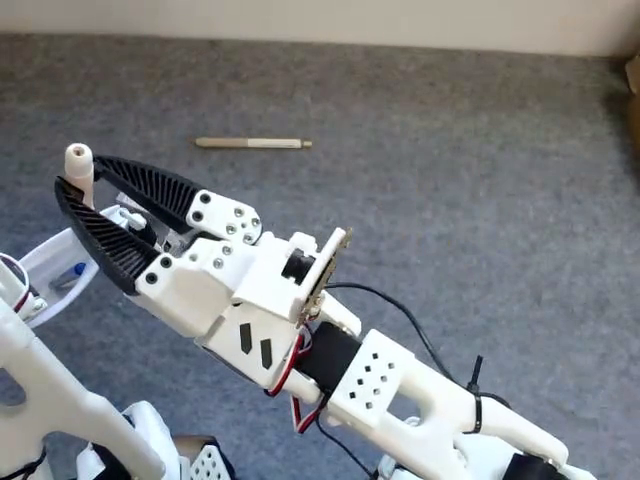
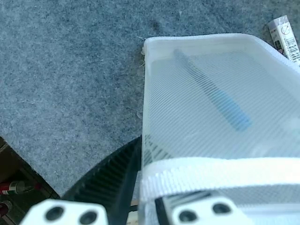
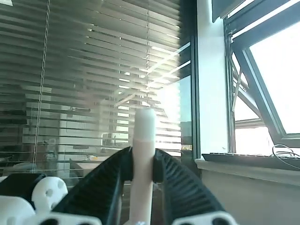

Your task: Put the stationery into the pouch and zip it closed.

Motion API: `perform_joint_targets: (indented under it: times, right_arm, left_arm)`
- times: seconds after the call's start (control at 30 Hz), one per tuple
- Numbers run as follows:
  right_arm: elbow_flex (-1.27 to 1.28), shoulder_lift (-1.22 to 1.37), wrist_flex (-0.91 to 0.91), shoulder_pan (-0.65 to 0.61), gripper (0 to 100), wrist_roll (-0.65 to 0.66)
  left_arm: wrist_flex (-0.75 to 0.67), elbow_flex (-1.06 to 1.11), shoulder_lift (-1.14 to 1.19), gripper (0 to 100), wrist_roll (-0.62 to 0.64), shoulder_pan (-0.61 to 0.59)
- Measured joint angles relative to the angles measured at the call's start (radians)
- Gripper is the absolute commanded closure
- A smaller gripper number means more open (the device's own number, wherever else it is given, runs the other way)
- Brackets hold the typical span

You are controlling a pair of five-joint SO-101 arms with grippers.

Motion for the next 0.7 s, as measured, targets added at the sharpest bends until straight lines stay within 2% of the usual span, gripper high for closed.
perform_joint_targets:
  times: [0.2, 0.47, 0.7]
  right_arm:
    - [0.008, 0.043, -0.012, -0.026, 99.3, 0.000]
    - [0.008, 0.247, -0.150, -0.028, 99.3, 0.000]
    - [0.008, 0.273, -0.164, -0.029, 99.3, -0.035]
  left_arm:
    - [0.000, 0.000, 0.000, 99, 0.000, 0.000]
    - [0.000, 0.000, 0.000, 99, 0.000, 0.000]
    - [0.000, 0.000, 0.000, 99, 0.000, 0.000]
